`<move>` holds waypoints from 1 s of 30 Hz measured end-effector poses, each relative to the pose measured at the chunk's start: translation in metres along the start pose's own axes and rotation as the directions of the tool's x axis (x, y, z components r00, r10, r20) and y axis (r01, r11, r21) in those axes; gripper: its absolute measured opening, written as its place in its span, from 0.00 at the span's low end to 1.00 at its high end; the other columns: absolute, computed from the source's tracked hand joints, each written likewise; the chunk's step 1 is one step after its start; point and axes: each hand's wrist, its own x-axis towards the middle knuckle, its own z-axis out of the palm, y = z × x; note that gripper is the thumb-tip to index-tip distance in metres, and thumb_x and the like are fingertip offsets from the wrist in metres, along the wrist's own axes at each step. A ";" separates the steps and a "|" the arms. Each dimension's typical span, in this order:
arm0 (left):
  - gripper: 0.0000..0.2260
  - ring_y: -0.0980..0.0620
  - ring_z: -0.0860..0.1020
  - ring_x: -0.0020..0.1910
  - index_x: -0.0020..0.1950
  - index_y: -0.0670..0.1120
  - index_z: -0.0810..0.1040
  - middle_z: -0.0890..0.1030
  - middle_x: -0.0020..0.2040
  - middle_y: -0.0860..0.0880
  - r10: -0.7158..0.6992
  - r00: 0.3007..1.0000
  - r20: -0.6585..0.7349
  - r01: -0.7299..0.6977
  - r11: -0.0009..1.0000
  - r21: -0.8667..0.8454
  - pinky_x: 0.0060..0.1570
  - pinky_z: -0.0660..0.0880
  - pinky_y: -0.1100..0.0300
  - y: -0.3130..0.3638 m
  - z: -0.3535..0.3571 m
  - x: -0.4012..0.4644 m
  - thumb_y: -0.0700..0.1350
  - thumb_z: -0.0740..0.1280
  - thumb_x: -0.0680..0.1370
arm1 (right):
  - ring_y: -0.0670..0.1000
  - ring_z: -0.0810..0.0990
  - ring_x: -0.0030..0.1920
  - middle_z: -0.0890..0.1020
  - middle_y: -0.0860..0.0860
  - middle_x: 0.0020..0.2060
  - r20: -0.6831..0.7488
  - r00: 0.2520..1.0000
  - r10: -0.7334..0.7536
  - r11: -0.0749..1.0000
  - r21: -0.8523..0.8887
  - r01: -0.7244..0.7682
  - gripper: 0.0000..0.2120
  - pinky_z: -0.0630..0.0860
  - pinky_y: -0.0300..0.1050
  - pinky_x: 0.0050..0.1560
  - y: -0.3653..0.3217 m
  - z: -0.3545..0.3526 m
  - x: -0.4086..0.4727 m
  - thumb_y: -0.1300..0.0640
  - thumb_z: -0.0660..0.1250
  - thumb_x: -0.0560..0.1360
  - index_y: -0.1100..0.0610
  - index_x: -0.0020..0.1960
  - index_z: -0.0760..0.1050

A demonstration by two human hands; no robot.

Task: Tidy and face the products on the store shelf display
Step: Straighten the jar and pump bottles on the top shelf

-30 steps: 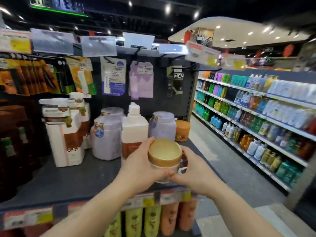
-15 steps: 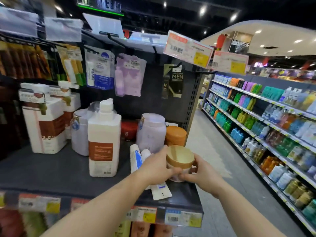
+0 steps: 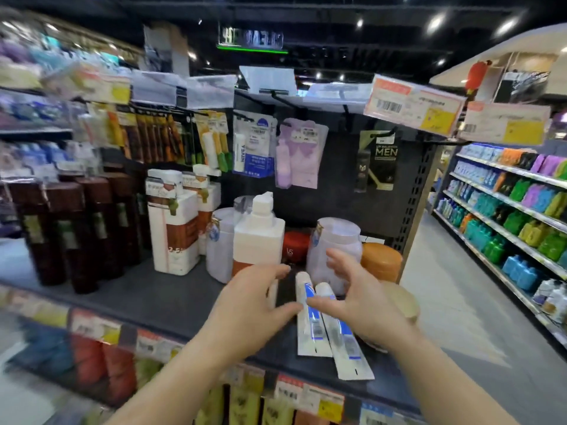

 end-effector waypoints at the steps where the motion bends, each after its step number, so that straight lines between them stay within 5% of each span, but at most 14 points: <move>1: 0.23 0.63 0.72 0.57 0.64 0.57 0.73 0.72 0.54 0.66 -0.037 0.998 -0.042 0.037 0.999 -0.007 0.57 0.69 0.67 -0.007 -0.009 -0.003 0.57 0.72 0.70 | 0.39 0.67 0.65 0.68 0.41 0.71 0.039 0.999 0.002 1.000 0.016 -0.002 0.43 0.66 0.31 0.60 -0.005 0.010 0.005 0.46 0.77 0.67 0.44 0.75 0.57; 5: 0.19 0.61 0.74 0.53 0.52 0.61 0.70 0.73 0.50 0.64 -0.171 0.974 -0.150 0.164 0.985 -0.055 0.52 0.71 0.67 -0.038 -0.030 -0.007 0.54 0.76 0.68 | 0.47 0.67 0.70 0.66 0.46 0.73 0.131 0.990 0.043 0.994 0.090 -0.055 0.48 0.67 0.43 0.66 -0.017 0.044 0.027 0.43 0.77 0.66 0.45 0.76 0.52; 7: 0.29 0.58 0.72 0.62 0.63 0.57 0.68 0.73 0.60 0.59 -0.270 0.958 -0.099 0.264 0.962 -0.068 0.59 0.72 0.60 -0.053 -0.030 -0.003 0.57 0.76 0.66 | 0.50 0.67 0.71 0.66 0.47 0.73 0.179 0.981 0.079 0.981 0.161 -0.108 0.52 0.68 0.48 0.67 -0.018 0.057 0.038 0.43 0.78 0.64 0.44 0.77 0.49; 10: 0.45 0.54 0.67 0.70 0.76 0.54 0.55 0.67 0.72 0.55 -0.328 0.938 0.112 0.342 0.928 -0.146 0.67 0.68 0.55 -0.069 -0.026 0.008 0.58 0.76 0.66 | 0.44 0.73 0.64 0.73 0.43 0.66 0.254 0.964 0.073 0.963 0.232 -0.134 0.52 0.71 0.40 0.59 -0.017 0.072 0.049 0.44 0.80 0.61 0.45 0.76 0.53; 14: 0.32 0.58 0.73 0.64 0.72 0.57 0.63 0.74 0.66 0.59 -0.228 0.936 0.268 0.290 0.932 -0.217 0.66 0.70 0.57 -0.079 -0.014 0.013 0.51 0.74 0.71 | 0.41 0.79 0.54 0.79 0.42 0.56 0.237 0.966 0.103 0.940 0.294 -0.172 0.43 0.76 0.36 0.49 -0.021 0.081 0.049 0.46 0.81 0.60 0.47 0.69 0.64; 17: 0.26 0.61 0.76 0.59 0.66 0.60 0.68 0.78 0.60 0.60 -0.203 0.947 0.248 0.265 0.932 -0.249 0.61 0.74 0.56 -0.091 -0.015 0.011 0.53 0.73 0.71 | 0.42 0.81 0.53 0.82 0.43 0.54 0.183 0.975 0.124 0.929 0.323 -0.179 0.43 0.79 0.43 0.55 -0.029 0.089 0.044 0.45 0.83 0.56 0.48 0.66 0.67; 22: 0.23 0.64 0.78 0.56 0.62 0.63 0.70 0.80 0.57 0.62 -0.188 0.957 0.220 0.259 0.897 -0.360 0.60 0.75 0.55 -0.124 -0.043 -0.001 0.52 0.74 0.71 | 0.39 0.80 0.52 0.81 0.40 0.53 0.129 0.988 0.083 0.944 0.308 -0.120 0.38 0.77 0.36 0.50 -0.069 0.115 0.045 0.46 0.82 0.57 0.41 0.61 0.67; 25: 0.21 0.63 0.78 0.56 0.60 0.64 0.71 0.81 0.56 0.63 -0.189 0.967 0.173 0.243 0.892 -0.382 0.60 0.76 0.53 -0.155 -0.072 -0.008 0.50 0.74 0.71 | 0.41 0.80 0.54 0.81 0.41 0.54 0.113 0.993 0.039 0.945 0.319 -0.074 0.40 0.79 0.44 0.55 -0.100 0.142 0.058 0.45 0.82 0.56 0.42 0.64 0.68; 30: 0.22 0.63 0.78 0.56 0.63 0.59 0.72 0.81 0.56 0.61 -0.206 0.973 0.106 0.231 0.900 -0.369 0.60 0.76 0.54 -0.203 -0.115 -0.016 0.48 0.74 0.72 | 0.41 0.80 0.54 0.82 0.43 0.53 0.124 0.992 -0.010 0.926 0.375 -0.037 0.38 0.79 0.45 0.57 -0.140 0.197 0.081 0.46 0.82 0.57 0.45 0.62 0.70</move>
